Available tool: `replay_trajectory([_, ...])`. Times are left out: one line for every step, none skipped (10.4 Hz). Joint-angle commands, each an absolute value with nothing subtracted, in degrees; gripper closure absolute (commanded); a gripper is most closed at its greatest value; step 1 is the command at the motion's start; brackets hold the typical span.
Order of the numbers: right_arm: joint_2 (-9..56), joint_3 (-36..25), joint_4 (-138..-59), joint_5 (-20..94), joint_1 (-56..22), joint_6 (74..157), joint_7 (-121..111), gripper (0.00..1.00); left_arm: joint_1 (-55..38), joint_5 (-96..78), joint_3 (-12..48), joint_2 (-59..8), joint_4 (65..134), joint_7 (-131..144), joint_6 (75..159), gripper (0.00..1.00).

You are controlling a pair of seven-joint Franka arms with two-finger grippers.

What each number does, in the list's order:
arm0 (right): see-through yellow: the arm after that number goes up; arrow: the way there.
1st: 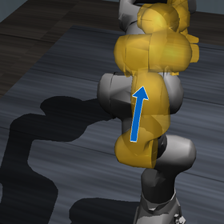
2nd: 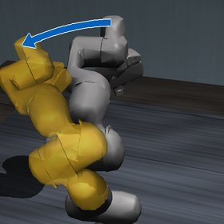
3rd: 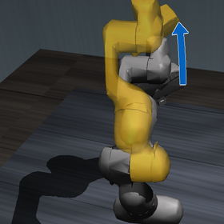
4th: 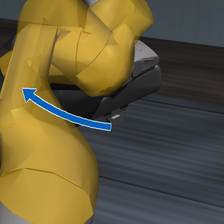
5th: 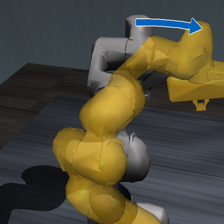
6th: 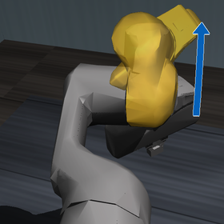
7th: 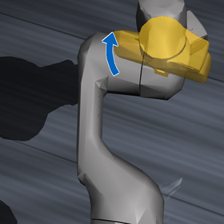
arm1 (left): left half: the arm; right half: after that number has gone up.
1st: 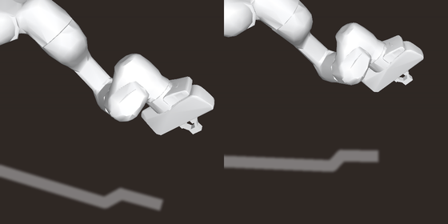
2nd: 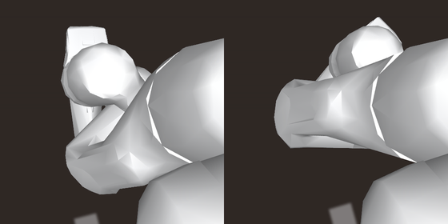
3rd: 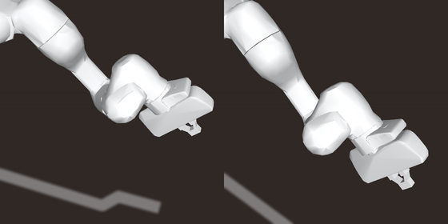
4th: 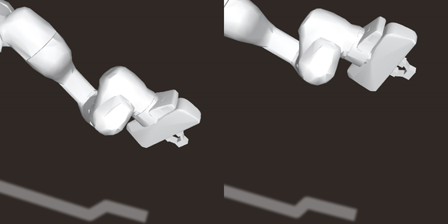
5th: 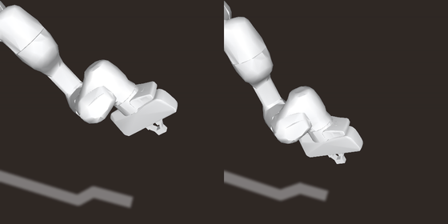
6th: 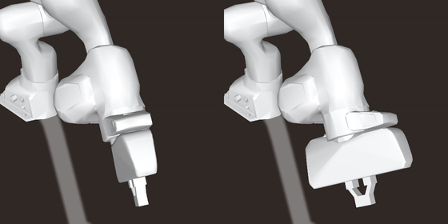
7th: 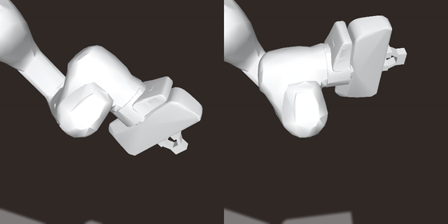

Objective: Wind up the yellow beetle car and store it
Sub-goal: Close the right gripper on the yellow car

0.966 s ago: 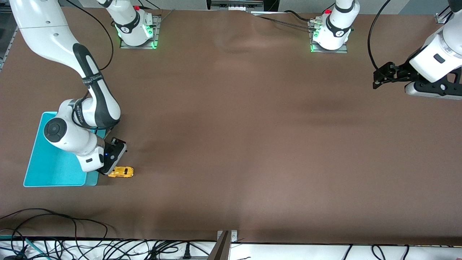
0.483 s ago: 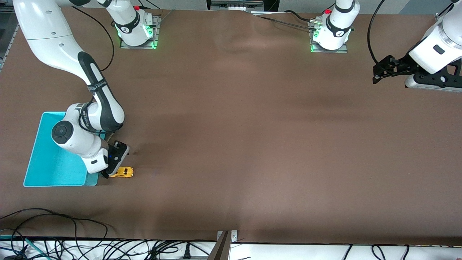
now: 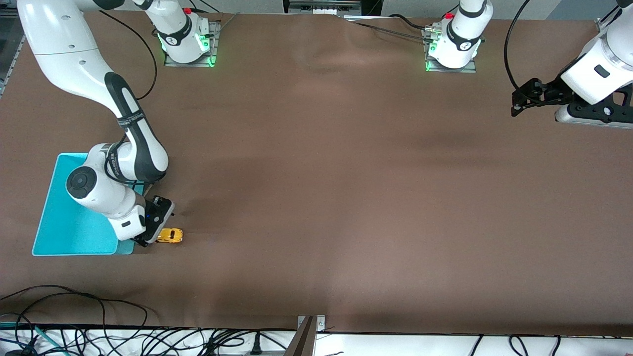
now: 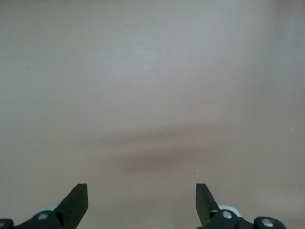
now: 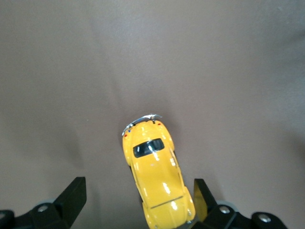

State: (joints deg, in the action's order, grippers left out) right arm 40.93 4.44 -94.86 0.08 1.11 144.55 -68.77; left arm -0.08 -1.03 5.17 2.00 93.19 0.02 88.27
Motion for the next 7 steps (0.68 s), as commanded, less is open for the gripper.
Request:
replay_trajectory([42.8,4.9,-92.8,0.2,1.5,144.4,-70.8,0.00,0.0,-1.9,5.4,0.4,90.4,-1.4,87.9,0.00])
replay_trajectory([43.6,4.9,-92.7,0.3,1.5,144.6,-70.8,0.00,-0.1,-1.8,5.6,0.4,90.3,-1.2,87.7,0.00])
replay_trajectory([43.9,4.9,-92.7,0.2,1.5,144.7,-70.8,0.00,-0.2,-1.8,5.7,0.3,90.7,-0.5,87.2,0.00])
replay_trajectory([44.1,4.9,-92.7,0.2,1.4,144.7,-70.8,0.00,0.2,-1.8,5.7,0.4,90.6,-1.0,87.0,0.00])
replay_trajectory([44.5,4.9,-92.7,0.2,1.4,144.8,-70.8,0.00,0.2,-1.6,5.6,0.2,90.4,-1.1,87.4,0.00])
replay_trajectory([44.6,4.9,-92.7,0.3,1.4,144.8,-70.8,0.00,-0.3,-1.5,5.6,-0.2,90.2,-1.1,87.6,0.00])
replay_trajectory([44.7,4.9,-92.5,0.4,1.4,144.7,-70.8,0.44,-0.4,-1.5,5.7,-0.4,90.0,-1.1,87.6,0.00])
